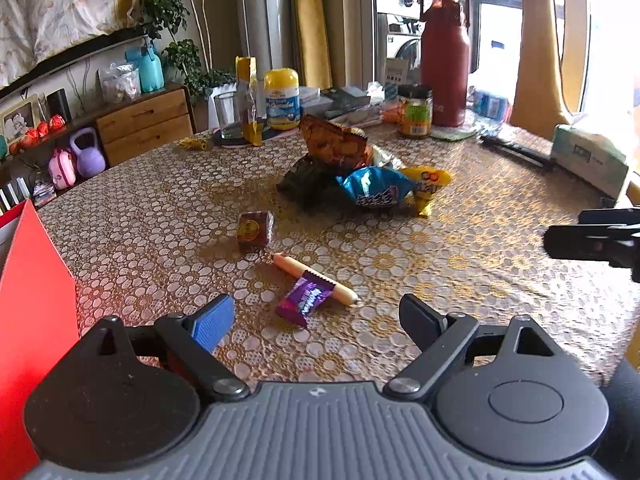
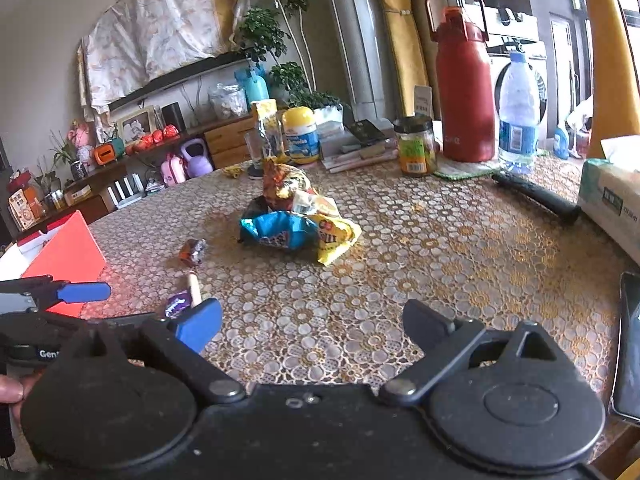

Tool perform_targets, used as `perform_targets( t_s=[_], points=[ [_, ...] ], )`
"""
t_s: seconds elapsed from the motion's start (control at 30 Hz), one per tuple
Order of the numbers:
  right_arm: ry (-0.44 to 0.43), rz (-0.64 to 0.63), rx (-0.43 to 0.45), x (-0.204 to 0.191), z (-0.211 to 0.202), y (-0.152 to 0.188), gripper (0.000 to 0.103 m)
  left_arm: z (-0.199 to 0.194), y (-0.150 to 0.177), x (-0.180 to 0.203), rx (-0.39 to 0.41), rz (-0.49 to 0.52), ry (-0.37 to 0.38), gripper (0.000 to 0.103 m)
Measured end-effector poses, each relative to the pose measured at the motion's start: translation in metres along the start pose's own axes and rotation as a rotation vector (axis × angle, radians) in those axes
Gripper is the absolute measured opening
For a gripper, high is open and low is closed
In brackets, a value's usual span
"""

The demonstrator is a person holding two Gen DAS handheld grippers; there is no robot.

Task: Organize snacks
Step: 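Grasp the purple candy packet with the left gripper while the right grasps the yellow chip bag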

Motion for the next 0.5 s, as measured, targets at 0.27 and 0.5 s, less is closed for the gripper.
perform_targets(
  t_s=[0.27,0.5],
  points=[
    [-0.003,0.015,-0.024,0.007,0.012,0.004,0.097,0.028,0.001,-0.007,-0.044,0.003,0.006,0.073],
    [-0.011,0.022,-0.04,0.007,0.021,0.006,0.097,0.041,0.004,-0.011,-0.063,0.007,0.013,0.061]
  ],
)
Point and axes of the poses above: each gripper's, at about its wrist camera, not at the fingertips, and z roughly the way its jaws point, x to its right, y to its underside, the point moved 9 cm from there along z, roughly the way its jaws point, and after that the axes turned 6 degrees about -z, right-handed, at the moved point
